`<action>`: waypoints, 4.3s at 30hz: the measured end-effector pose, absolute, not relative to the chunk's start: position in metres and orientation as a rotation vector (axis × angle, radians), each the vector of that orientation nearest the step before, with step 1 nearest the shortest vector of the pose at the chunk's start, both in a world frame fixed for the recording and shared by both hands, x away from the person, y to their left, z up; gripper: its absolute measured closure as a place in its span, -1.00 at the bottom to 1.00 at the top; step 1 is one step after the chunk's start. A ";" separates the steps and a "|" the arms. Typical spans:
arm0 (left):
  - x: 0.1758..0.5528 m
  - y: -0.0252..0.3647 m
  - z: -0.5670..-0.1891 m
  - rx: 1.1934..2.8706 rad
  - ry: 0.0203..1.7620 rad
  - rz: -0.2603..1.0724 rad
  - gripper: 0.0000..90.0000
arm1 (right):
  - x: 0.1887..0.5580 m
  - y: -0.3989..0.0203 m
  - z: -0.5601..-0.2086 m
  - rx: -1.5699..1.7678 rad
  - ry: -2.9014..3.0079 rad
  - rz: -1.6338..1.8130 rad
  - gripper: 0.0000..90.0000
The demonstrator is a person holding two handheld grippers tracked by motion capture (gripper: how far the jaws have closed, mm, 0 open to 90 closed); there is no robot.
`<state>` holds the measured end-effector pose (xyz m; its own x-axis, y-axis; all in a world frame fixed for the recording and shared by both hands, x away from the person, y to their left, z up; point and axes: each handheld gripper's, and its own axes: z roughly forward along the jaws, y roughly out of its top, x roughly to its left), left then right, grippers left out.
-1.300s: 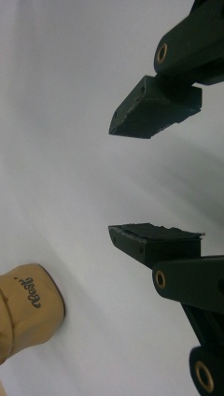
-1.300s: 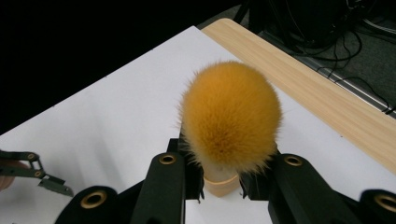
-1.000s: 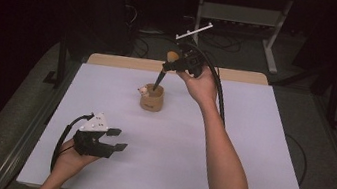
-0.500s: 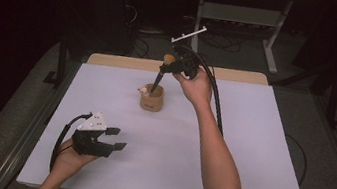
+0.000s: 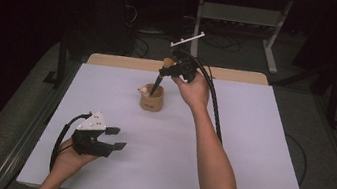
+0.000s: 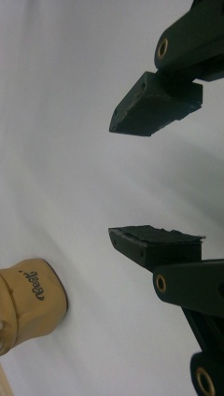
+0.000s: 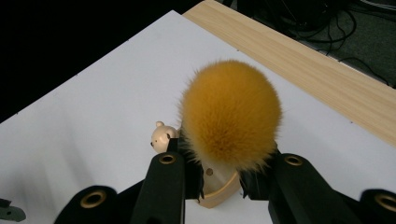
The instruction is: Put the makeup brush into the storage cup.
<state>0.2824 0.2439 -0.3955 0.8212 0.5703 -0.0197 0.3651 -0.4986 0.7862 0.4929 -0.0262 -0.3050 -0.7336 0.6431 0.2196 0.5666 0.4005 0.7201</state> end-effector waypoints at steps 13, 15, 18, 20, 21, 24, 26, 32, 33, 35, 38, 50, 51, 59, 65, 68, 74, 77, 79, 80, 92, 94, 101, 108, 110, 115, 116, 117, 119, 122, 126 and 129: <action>0.285 0.240 -0.397 2.137 0.692 0.298 -0.05 | 0.496 -0.028 -0.325 1.128 2.562 1.244 0.60; 0.284 0.240 -0.397 2.141 0.688 0.297 -0.05 | 0.496 -0.028 -0.327 1.141 2.562 1.247 0.60; 0.285 0.241 -0.397 2.146 0.678 0.303 -0.06 | 0.497 -0.027 -0.331 1.143 2.562 1.250 0.59; 0.285 0.242 -0.397 2.143 0.682 0.303 -0.06 | 0.498 -0.026 -0.335 1.116 2.567 1.250 0.59; 0.285 0.243 -0.397 2.146 0.682 0.302 -0.06 | 0.498 -0.025 -0.336 1.118 2.568 1.256 0.59; 0.285 0.244 -0.397 2.131 0.688 0.305 -0.06 | 0.497 -0.021 -0.339 1.123 2.578 1.243 0.59; 0.285 0.245 -0.397 2.134 0.691 0.304 -0.06 | 0.497 -0.019 -0.342 1.110 2.588 1.242 0.58; 0.284 0.248 -0.396 2.129 0.699 0.308 -0.07 | 0.493 -0.022 -0.346 1.130 2.553 1.280 0.45; 0.285 0.249 -0.396 2.129 0.698 0.311 -0.07 | 0.494 -0.024 -0.347 1.107 2.556 1.274 0.41; 0.284 0.248 -0.396 2.123 0.702 0.308 -0.07 | 0.492 -0.027 -0.347 1.124 2.545 1.279 0.35; 0.284 0.248 -0.396 2.127 0.698 0.311 -0.08 | 0.490 -0.032 -0.345 1.120 2.532 1.268 0.20; 0.283 0.246 -0.395 2.131 0.695 0.311 -0.10 | 0.470 -0.057 -0.335 1.136 2.486 1.340 -0.23; 0.283 0.246 -0.395 2.130 0.694 0.313 -0.11 | 0.469 -0.059 -0.335 1.130 2.486 1.340 -0.26; 0.284 0.243 -0.395 2.131 0.702 0.314 -0.22 | 0.457 -0.082 -0.338 1.103 2.473 1.350 -0.36; 0.285 0.244 -0.395 2.131 0.714 0.313 -0.28 | 0.450 -0.090 -0.339 1.111 2.473 1.363 -0.41; 0.285 0.244 -0.395 2.131 0.712 0.311 -0.30 | 0.446 -0.096 -0.340 1.117 2.463 1.364 -0.41; 0.285 0.245 -0.394 2.126 0.723 0.307 -0.32 | 0.440 -0.109 -0.342 1.116 2.455 1.359 -0.43; 0.285 0.245 -0.394 2.123 0.726 0.306 -0.33 | 0.436 -0.115 -0.342 1.120 2.436 1.365 -0.43; 0.285 0.246 -0.394 2.122 0.726 0.307 -0.33 | 0.434 -0.120 -0.342 1.107 2.431 1.362 -0.43; 0.285 0.246 -0.394 2.122 0.721 0.312 -0.34 | 0.433 -0.121 -0.342 1.127 2.430 1.362 -0.43; 0.286 0.246 -0.395 2.106 0.734 0.304 -0.34 | 0.422 -0.136 -0.351 1.128 2.422 1.381 -0.44; 0.286 0.246 -0.395 2.107 0.735 0.305 -0.34 | 0.420 -0.138 -0.353 1.138 2.423 1.386 -0.44; 0.286 0.246 -0.395 2.120 0.734 0.307 -0.35 | 0.415 -0.147 -0.359 1.158 2.416 1.394 -0.44; 0.286 0.246 -0.395 2.118 0.734 0.310 -0.35 | 0.410 -0.157 -0.362 1.175 2.395 1.418 -0.44; 0.286 0.246 -0.395 2.121 0.733 0.310 -0.35 | 0.408 -0.160 -0.364 1.181 2.397 1.415 -0.44; 0.286 0.247 -0.395 2.120 0.741 0.307 -0.35 | 0.406 -0.167 -0.368 1.201 2.383 1.429 -0.44; 0.286 0.247 -0.395 2.118 0.742 0.305 -0.35 | 0.406 -0.168 -0.368 1.204 2.382 1.430 -0.44; 0.286 0.247 -0.395 2.117 0.744 0.304 -0.35 | 0.406 -0.169 -0.369 1.208 2.379 1.429 -0.44; 0.286 0.247 -0.395 2.118 0.743 0.306 -0.35 | 0.405 -0.171 -0.370 1.210 2.375 1.430 -0.44; 0.287 0.247 -0.396 2.120 0.738 0.306 -0.35 | 0.403 -0.174 -0.371 1.224 2.370 1.436 -0.44; 0.287 0.247 -0.396 2.121 0.738 0.307 -0.35 | 0.400 -0.178 -0.372 1.228 2.365 1.438 -0.44; 0.286 0.247 -0.396 2.117 0.742 0.304 -0.35 | 0.398 -0.181 -0.373 1.232 2.361 1.439 -0.44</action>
